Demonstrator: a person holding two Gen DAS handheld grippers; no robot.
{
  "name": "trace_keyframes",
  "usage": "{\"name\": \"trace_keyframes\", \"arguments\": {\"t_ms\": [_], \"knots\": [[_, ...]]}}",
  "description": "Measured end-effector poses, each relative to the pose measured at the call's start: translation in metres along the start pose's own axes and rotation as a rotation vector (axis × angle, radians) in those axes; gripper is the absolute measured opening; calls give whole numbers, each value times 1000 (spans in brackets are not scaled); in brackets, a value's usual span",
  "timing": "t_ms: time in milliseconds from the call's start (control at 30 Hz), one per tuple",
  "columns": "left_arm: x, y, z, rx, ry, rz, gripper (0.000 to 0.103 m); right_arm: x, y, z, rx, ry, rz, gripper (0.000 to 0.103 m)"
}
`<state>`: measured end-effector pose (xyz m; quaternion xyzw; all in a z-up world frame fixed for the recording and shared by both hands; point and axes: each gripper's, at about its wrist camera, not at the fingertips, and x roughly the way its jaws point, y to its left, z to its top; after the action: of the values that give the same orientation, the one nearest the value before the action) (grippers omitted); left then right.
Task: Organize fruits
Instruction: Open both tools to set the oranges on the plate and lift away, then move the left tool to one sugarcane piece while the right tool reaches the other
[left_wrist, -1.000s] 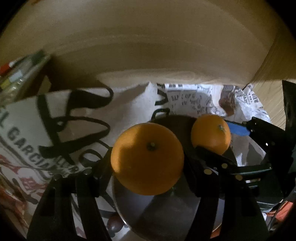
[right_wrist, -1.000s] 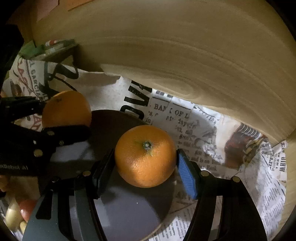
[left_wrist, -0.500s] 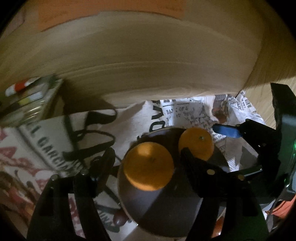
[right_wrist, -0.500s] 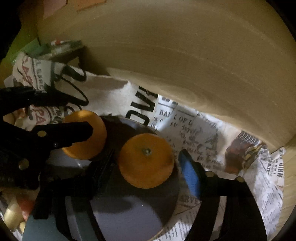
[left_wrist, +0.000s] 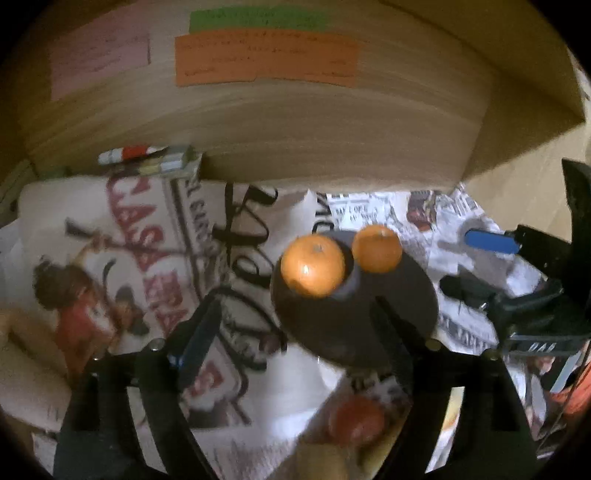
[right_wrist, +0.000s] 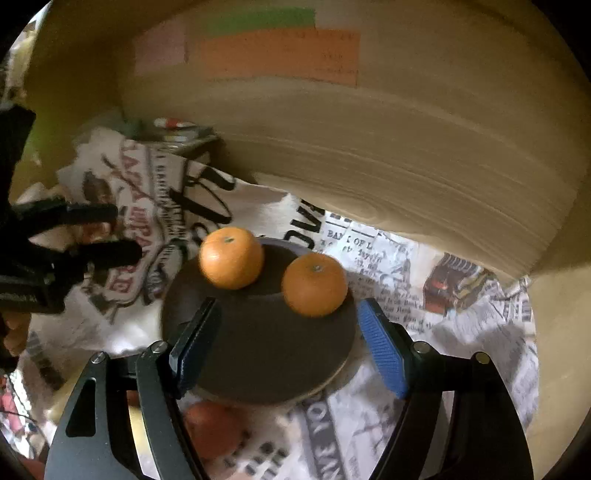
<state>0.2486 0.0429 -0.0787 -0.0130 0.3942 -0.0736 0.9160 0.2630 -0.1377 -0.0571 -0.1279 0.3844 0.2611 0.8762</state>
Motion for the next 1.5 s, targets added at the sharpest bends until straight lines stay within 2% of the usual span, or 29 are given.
{"name": "trace_keyframes", "arguments": {"t_ms": [200,433,600,667,733,833,967,1067,1267,1500], "knots": [[-22,-7,-44,28,24,5,88,-13,21,-22,34,-27,34,74],[-25,-13,-96,27,67,6,89,-21,44,-52,51,-26,63,74],[-25,-13,-120,17,69,26,89,-16,57,-62,53,-6,97,74],[-25,-10,-124,16,63,43,89,-11,59,-64,62,8,110,68],[-25,-7,-127,16,58,62,89,-8,61,-66,66,22,123,55],[-20,-4,-126,9,66,58,89,-4,64,-68,73,38,146,47],[-9,-13,-120,58,71,62,89,-3,65,-68,77,32,133,45],[-3,-20,-114,122,59,93,89,-3,65,-69,84,27,138,42],[-1,-16,-113,121,84,45,88,-1,71,-66,66,24,133,42],[-12,-24,-121,152,94,21,88,2,87,-63,10,40,174,40]]}}
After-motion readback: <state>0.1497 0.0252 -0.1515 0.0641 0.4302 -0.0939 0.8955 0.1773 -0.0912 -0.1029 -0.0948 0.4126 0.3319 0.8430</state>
